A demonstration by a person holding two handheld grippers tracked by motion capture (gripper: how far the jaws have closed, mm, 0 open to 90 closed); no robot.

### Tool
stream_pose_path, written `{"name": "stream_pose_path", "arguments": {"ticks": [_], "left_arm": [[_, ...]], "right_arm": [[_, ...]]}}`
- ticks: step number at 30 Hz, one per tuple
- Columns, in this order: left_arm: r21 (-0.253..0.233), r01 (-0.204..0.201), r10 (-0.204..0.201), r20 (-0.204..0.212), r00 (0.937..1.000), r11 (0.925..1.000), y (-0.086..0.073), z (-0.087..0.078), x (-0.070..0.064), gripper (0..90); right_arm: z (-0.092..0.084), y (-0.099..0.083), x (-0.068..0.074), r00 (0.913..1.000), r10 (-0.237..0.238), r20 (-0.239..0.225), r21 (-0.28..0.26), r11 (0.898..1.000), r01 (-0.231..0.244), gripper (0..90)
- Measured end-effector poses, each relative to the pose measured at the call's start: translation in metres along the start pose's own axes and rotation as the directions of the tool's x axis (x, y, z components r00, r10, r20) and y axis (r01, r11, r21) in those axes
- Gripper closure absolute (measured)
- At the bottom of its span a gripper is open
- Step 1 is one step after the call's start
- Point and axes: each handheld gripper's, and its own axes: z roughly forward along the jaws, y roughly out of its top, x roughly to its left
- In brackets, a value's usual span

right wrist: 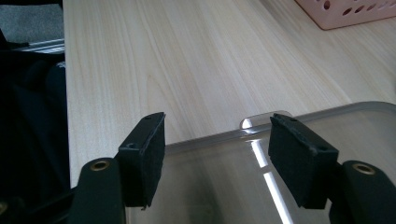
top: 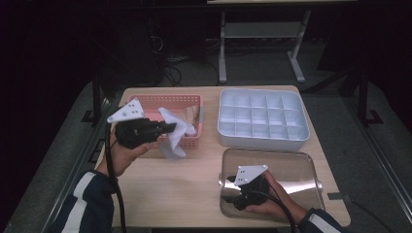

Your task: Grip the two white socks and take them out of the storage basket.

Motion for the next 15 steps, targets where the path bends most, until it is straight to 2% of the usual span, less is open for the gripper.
{"name": "stream_pose_path", "arguments": {"ticks": [2,3,4,5,6,7,9,12,14,15], "left_arm": [[0.015,0.000,0.000,0.021,0.9998,0.9999,-0.010,0.001,-0.007,83.8],[0.030,0.019,-0.020,0.054,0.9983,0.9994,-0.023,0.004,-0.012,83.7],[0.030,0.019,-0.020,0.054,0.9983,0.9994,-0.023,0.004,-0.012,83.7],[0.057,0.036,-0.040,0.079,0.9961,0.9977,-0.035,0.010,-0.015,83.7],[0.057,0.036,-0.040,0.079,0.9961,0.9977,-0.035,0.010,-0.015,83.6],[0.089,0.043,-0.052,0.107,0.9929,0.9951,-0.047,0.017,-0.017,83.6],[0.100,0.041,-0.052,0.107,0.9929,0.9942,-0.053,0.020,-0.019,83.6],[0.147,0.054,-0.074,0.134,0.9882,0.9876,-0.069,0.032,-0.019,83.5],[0.166,0.057,-0.080,0.134,0.9877,0.9844,-0.077,0.040,-0.019,83.1],[0.181,0.069,-0.093,0.126,0.9877,0.9811,-0.086,0.048,-0.019,80.9]], "right_arm": [[0.000,0.000,-0.001,0.9999,-0.010,0.004,0.003,1.000,0.010,35.8],[0.000,0.000,0.000,1.0000,-0.006,0.002,0.002,1.000,0.006,35.8],[0.000,0.000,0.000,1.0000,-0.006,0.002,0.002,1.000,0.006,35.8],[0.000,0.000,-0.001,0.9999,-0.010,0.003,0.000,1.000,0.010,35.8],[0.000,0.000,-0.001,0.9999,-0.010,0.003,0.000,1.000,0.010,35.8],[0.001,0.000,0.000,1.0000,-0.010,0.002,0.000,1.000,0.010,35.8],[0.001,0.001,0.000,1.0000,-0.003,0.000,0.002,1.000,0.003,35.8],[0.002,0.000,0.001,0.9999,-0.010,-0.001,0.005,1.000,0.010,35.8],[0.002,0.000,0.000,0.9999,-0.011,-0.001,0.007,1.000,0.011,35.8],[0.002,0.000,0.001,1.0000,-0.005,-0.002,0.010,1.000,0.005,35.9]]}}
